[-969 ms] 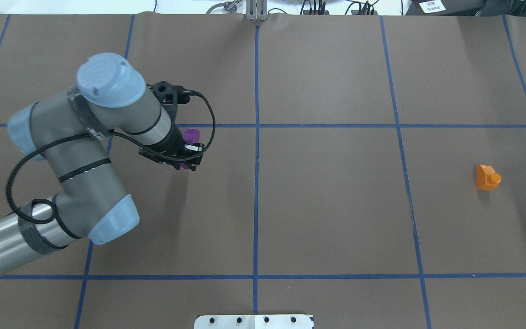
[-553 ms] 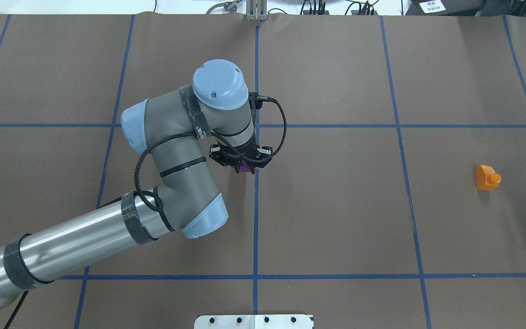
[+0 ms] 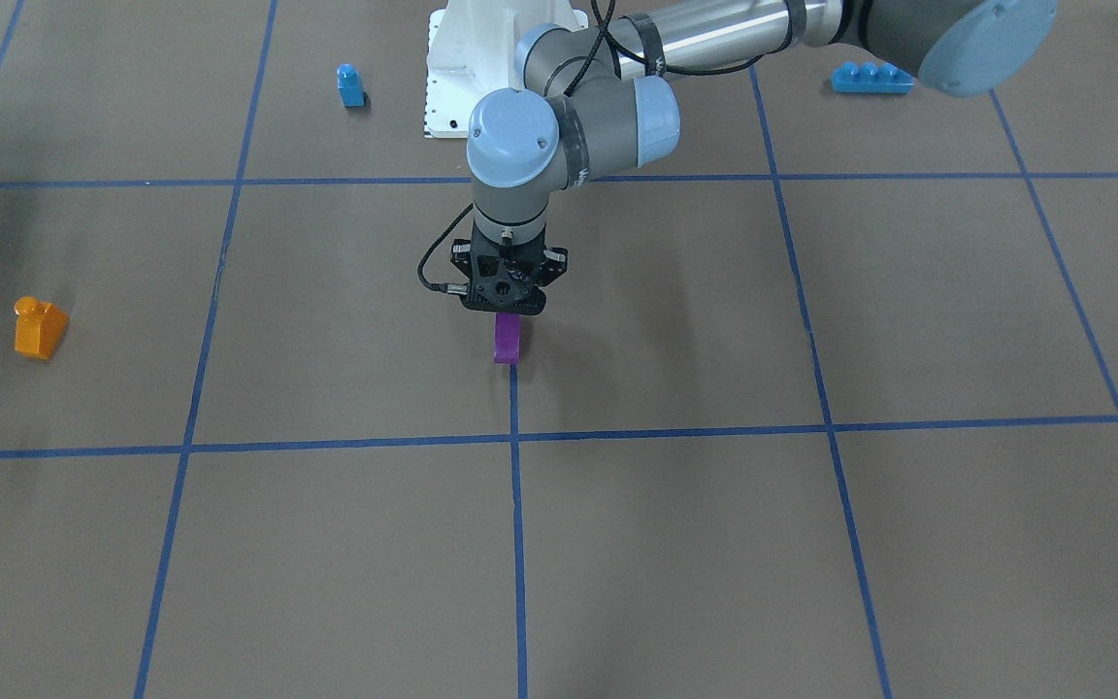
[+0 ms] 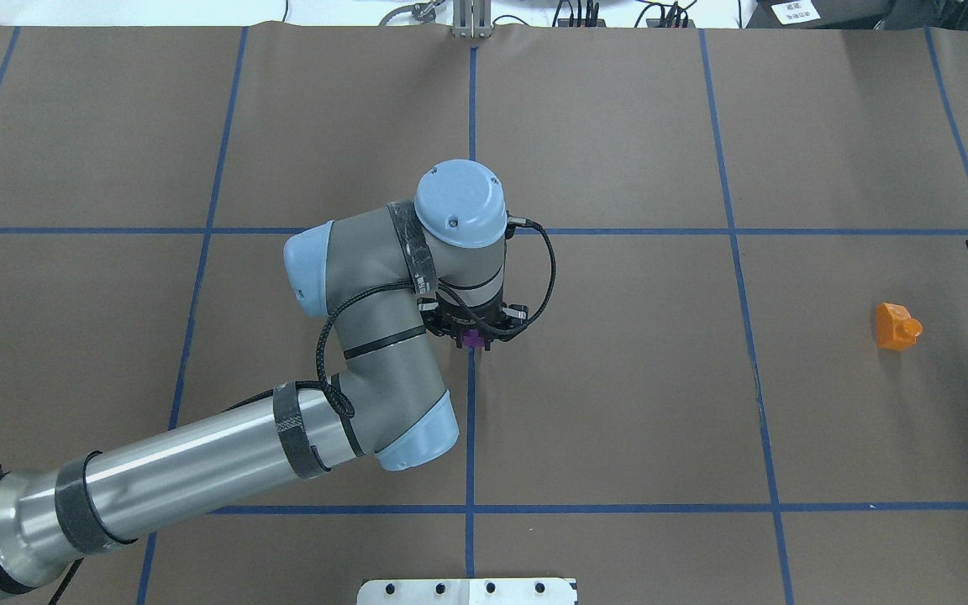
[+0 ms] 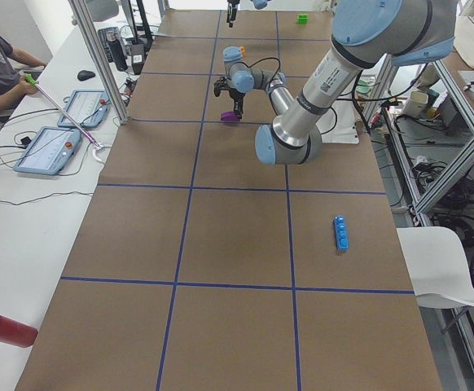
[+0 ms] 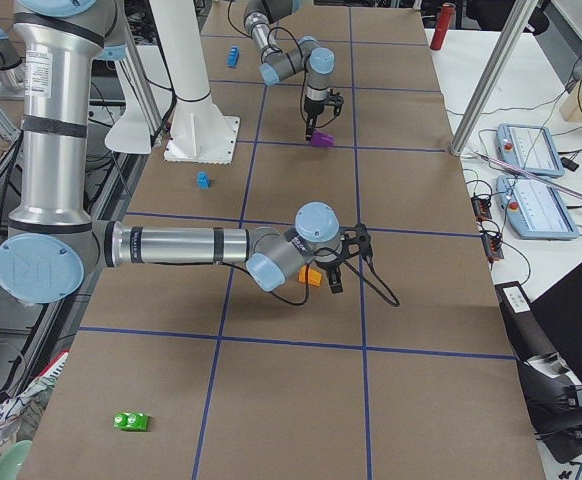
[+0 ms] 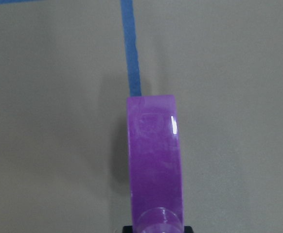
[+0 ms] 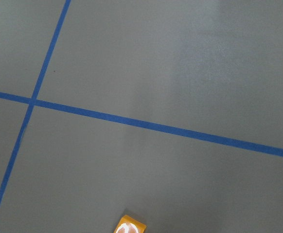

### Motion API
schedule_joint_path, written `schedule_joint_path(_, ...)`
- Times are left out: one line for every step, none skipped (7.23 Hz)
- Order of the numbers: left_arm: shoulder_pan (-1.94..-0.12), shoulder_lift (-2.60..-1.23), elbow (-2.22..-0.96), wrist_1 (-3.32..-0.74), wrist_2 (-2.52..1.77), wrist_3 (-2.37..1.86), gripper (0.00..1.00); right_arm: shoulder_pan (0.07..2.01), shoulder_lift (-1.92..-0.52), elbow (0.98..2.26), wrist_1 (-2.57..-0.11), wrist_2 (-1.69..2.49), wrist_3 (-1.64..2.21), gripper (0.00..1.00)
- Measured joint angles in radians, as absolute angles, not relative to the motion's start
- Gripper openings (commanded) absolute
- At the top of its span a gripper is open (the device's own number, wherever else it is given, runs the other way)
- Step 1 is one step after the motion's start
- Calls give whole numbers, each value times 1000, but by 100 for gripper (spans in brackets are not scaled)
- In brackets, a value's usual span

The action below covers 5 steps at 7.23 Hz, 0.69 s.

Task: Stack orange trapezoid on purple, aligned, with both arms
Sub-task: 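Carry the purple block with the left gripper to the table center, then release the purple block with the left gripper while the right gripper reaches the orange block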

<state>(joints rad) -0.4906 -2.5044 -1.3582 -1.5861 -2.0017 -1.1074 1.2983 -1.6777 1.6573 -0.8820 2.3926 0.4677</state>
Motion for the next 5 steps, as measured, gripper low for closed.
schedule_joint_path(-489, -2505, -1353, -1586, -2001, -1107, 0, 1291, -1672, 1657, -882, 2392, 476, 100)
schedule_joint_path(-489, -2505, -1351, -1586, -2000, -1107, 0, 1283, -1664, 1657, -882, 2392, 496, 100)
schedule_joint_path(-490, -2504, -1350, -1586, -2000, -1106, 20, 1272, -1658, 1657, -882, 2392, 517, 100)
schedule_joint_path(-491, -2503, -1350, -1586, -1999, -1106, 92, 1261, -1655, 1657, -882, 2392, 530, 100)
schedule_joint_path(-492, -2502, -1350, -1587, -1999, -1106, 100, 1246, -1653, 1657, -882, 2391, 553, 100)
